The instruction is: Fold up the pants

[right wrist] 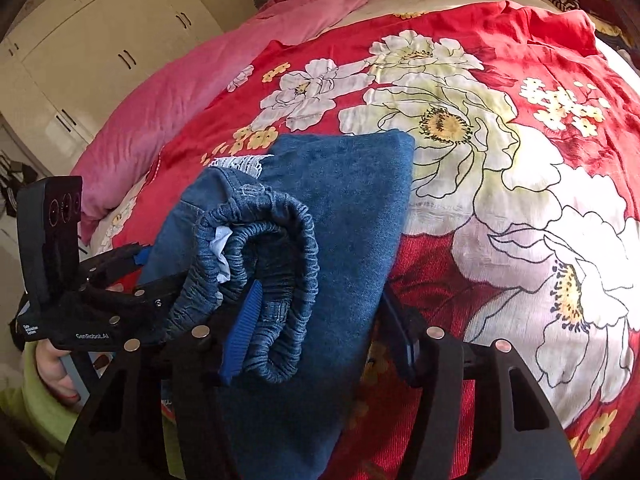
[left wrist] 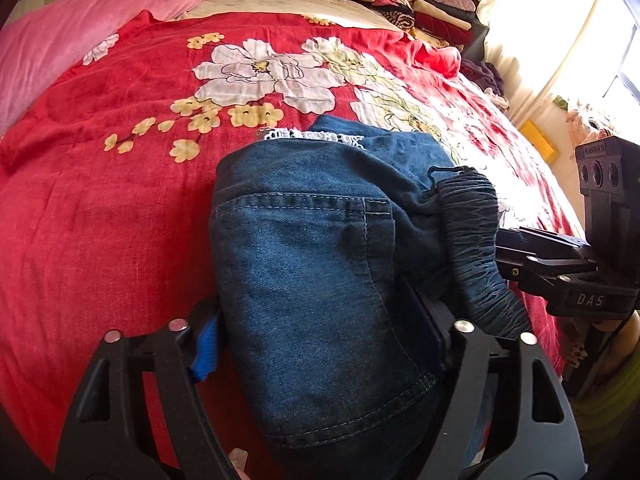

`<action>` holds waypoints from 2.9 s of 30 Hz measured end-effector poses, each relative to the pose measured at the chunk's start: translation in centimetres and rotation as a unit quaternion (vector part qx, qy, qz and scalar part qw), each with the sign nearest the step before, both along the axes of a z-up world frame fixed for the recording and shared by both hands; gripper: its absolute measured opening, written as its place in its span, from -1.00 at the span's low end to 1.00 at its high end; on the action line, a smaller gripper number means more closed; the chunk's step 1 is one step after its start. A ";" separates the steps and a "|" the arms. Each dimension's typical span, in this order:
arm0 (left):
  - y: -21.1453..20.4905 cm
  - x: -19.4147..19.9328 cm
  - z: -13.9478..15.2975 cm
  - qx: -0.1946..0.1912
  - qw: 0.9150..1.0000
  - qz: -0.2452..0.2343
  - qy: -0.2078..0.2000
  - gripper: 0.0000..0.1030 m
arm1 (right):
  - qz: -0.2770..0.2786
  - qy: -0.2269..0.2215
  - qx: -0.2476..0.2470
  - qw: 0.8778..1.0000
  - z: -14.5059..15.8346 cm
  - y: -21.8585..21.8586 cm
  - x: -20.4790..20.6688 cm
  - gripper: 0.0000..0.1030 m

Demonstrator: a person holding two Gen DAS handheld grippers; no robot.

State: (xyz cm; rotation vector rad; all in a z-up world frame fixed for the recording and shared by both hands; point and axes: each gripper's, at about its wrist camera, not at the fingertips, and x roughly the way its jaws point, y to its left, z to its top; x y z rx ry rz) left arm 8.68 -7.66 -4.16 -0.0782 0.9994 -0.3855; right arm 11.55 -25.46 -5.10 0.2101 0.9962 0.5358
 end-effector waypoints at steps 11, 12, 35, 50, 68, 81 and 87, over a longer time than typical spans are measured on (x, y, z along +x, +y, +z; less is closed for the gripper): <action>-0.6 -0.3 1.5 0.010 1.000 -0.003 -0.027 -0.45 | 0.042 -0.060 -0.032 0.997 2.5 2.2 -1.1 -0.63; -0.6 -0.3 1.7 0.009 1.000 -0.001 -0.029 -0.48 | 0.045 -0.066 -0.032 0.996 2.9 2.3 -1.1 -0.63; -1.1 5.4 5.5 0.009 0.997 0.016 -0.072 -0.54 | 0.038 -0.132 -0.051 0.989 7.4 3.1 5.1 -0.75; -1.6 7.6 4.4 0.027 0.997 0.020 -0.071 -0.53 | 0.021 -0.117 -0.065 0.991 6.0 2.6 7.6 -0.74; -0.9 7.9 1.9 0.040 0.998 0.038 -0.035 -0.08 | -0.041 -0.052 -0.134 0.989 1.8 1.2 7.9 0.27; -0.2 4.0 5.3 0.035 0.994 0.044 -0.090 0.52 | -0.079 -0.124 -0.090 0.985 6.9 -1.2 2.8 0.86; 0.1 1.2 7.9 0.037 0.990 0.048 -0.130 0.81 | -0.079 -0.179 -0.107 0.975 9.5 -1.0 -0.6 0.91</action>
